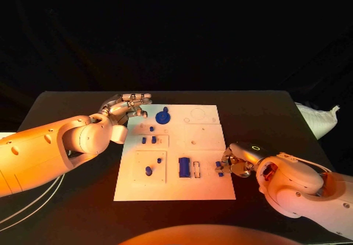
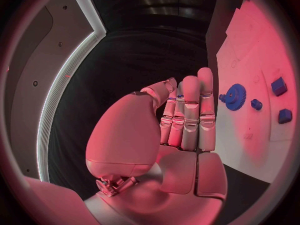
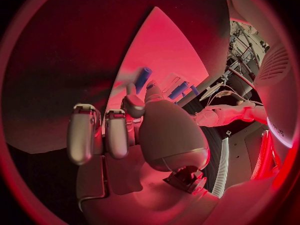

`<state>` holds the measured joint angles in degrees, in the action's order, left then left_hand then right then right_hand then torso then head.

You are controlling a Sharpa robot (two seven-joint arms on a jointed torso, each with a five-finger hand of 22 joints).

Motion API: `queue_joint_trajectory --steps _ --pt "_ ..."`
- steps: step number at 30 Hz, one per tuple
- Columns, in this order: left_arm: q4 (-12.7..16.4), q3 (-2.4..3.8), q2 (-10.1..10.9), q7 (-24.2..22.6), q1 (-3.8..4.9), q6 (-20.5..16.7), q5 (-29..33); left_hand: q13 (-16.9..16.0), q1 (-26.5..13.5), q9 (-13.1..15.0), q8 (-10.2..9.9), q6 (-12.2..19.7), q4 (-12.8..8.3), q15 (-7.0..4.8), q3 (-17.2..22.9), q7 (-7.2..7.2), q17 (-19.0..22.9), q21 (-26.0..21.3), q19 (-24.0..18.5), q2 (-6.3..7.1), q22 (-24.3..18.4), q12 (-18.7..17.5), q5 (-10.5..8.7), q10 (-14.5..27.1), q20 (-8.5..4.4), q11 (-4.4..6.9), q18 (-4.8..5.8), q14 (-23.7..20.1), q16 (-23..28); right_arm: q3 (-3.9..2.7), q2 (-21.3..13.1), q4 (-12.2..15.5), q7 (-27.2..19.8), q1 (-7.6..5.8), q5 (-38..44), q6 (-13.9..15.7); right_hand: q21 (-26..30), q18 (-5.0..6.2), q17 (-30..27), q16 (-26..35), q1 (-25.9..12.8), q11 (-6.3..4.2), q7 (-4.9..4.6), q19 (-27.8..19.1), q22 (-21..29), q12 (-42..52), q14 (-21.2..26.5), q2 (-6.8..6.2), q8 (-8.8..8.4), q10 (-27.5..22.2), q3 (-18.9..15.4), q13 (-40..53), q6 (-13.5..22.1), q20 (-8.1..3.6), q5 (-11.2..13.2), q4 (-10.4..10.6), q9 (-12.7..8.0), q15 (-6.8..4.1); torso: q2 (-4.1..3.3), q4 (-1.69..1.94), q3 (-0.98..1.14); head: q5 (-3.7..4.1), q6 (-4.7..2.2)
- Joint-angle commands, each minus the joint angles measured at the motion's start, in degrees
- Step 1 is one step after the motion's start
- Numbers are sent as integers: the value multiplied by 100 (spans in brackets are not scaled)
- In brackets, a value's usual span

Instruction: Assemble the parts on the task board

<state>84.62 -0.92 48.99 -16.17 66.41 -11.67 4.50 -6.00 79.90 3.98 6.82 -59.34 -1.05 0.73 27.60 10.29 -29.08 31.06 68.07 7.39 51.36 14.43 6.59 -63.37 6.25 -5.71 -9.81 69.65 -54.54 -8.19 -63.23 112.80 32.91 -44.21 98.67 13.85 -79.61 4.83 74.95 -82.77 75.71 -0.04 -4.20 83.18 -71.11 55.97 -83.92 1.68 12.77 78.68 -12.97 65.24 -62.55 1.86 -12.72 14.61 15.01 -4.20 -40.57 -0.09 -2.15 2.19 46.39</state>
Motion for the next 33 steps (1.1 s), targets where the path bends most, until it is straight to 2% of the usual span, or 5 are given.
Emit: queue_joint_trajectory --steps 1,13,19,25,33 --pt "8 3 -6 -12 2 110 -25 -3 21 -9 34 33 -31 4 9 0 7 -20 -15 -15 -9 18 -12 38 4 -20 -60 -26 18 40 63 -47 71 74 631 -504 -20 -112 103 -4 154 -30 -3 4 -25 -12 -363 31 -43 20 18 18 -45 -2 65 -80 1 -10 4 8 0 -12 13" --pt "7 2 -12 -2 2 119 -40 -3 21 -9 34 33 -31 4 9 0 7 -20 -15 -15 -9 18 -12 38 4 -20 -60 -26 18 63 253 -58 44 124 1419 -1191 -31 -120 153 -18 762 -45 3 11 -66 -37 -366 63 -158 13 351 43 -96 -12 811 -430 66 -25 5 8 -1 -28 26" --pt "4 2 -12 0 2 121 -47 -3 19 -8 39 38 -41 6 4 3 12 -24 -19 -19 -9 31 -11 51 6 -22 -59 -32 16 73 337 -85 43 135 1800 -1359 -36 -124 186 -29 989 -46 0 14 -86 -82 -368 49 -221 -13 578 33 -105 -12 886 -574 77 -22 11 7 -4 -41 29" --pt "8 2 -7 0 2 122 -50 -2 19 -8 39 38 -41 6 4 3 13 -24 -19 -19 -9 31 -11 53 6 -23 -59 -33 16 80 373 -91 67 139 1773 -1233 -26 -120 199 -28 1247 -70 20 9 -77 -134 -368 172 -286 -41 955 19 -149 -27 474 -710 83 -44 9 -11 -2 -56 25" --pt "13 2 1 1 2 119 -56 -2 19 -8 39 38 -41 6 4 3 13 -24 -19 -19 -9 31 -11 53 6 -23 -59 -33 16 78 264 -5 142 138 513 -302 -12 -116 241 -43 1280 -46 -16 6 -56 -72 -375 211 -381 -4 1624 89 -120 -40 -18 -823 117 -28 3 -10 0 -48 15"
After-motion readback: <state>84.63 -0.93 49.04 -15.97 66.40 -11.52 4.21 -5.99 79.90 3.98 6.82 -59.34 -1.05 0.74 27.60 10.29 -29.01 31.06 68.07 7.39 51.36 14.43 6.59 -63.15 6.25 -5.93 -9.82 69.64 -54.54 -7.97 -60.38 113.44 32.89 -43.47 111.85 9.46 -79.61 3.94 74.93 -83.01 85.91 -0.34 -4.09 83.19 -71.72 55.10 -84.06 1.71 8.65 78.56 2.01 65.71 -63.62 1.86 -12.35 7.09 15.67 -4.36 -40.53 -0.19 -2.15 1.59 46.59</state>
